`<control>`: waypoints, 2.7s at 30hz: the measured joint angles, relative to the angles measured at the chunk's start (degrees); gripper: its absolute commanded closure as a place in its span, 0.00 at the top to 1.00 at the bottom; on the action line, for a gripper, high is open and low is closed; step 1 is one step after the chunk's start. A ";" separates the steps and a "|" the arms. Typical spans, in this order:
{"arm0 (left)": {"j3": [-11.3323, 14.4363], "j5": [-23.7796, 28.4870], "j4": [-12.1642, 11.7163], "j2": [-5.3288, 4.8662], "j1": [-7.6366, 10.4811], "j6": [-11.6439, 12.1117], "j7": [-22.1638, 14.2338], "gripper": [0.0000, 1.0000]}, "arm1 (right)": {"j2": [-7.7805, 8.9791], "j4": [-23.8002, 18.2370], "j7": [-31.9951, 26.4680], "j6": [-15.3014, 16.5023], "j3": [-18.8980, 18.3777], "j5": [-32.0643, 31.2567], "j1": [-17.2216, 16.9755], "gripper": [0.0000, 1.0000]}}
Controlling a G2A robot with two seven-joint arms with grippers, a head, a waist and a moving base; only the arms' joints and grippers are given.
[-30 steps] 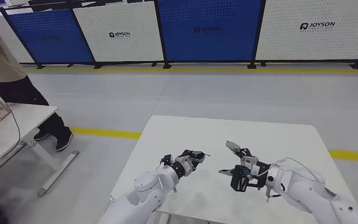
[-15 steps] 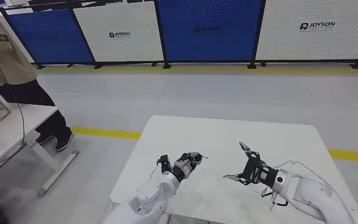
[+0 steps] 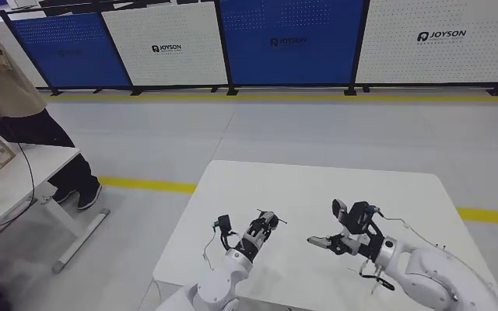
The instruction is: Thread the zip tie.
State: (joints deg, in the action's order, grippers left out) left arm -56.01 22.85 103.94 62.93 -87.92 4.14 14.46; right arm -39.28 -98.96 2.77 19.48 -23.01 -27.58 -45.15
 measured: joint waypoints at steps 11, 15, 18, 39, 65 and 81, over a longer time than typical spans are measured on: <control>-0.43 -3.99 1.51 0.03 -1.50 -0.61 0.30 0.00 | -0.24 1.55 -8.94 0.00 0.64 19.59 2.42 1.00; -0.42 -4.01 1.51 0.03 -1.50 -0.60 0.31 0.00 | -0.24 1.55 -8.98 0.00 0.64 19.67 2.42 1.00; -0.36 -4.95 1.43 0.02 -1.53 -1.40 -1.09 0.00 | -0.31 1.18 -9.35 0.00 0.69 19.99 2.20 1.00; -5.35 -3.86 8.53 -0.77 -4.76 -10.71 -10.76 0.00 | -2.52 5.69 -42.39 0.00 -5.29 38.99 0.24 1.00; -4.96 9.03 7.79 1.27 -1.93 -9.79 -4.99 0.00 | -8.18 14.15 -52.50 0.00 -10.97 55.11 -3.97 1.00; -3.34 5.46 6.31 2.06 -2.07 -7.49 -2.83 0.00 | -12.35 17.66 -50.20 -0.20 -11.52 59.00 -4.66 1.00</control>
State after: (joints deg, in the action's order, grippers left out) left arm -59.34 28.30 110.24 64.99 -89.99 -3.35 11.63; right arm -51.62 -81.30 -47.43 19.28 -34.53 31.42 -49.81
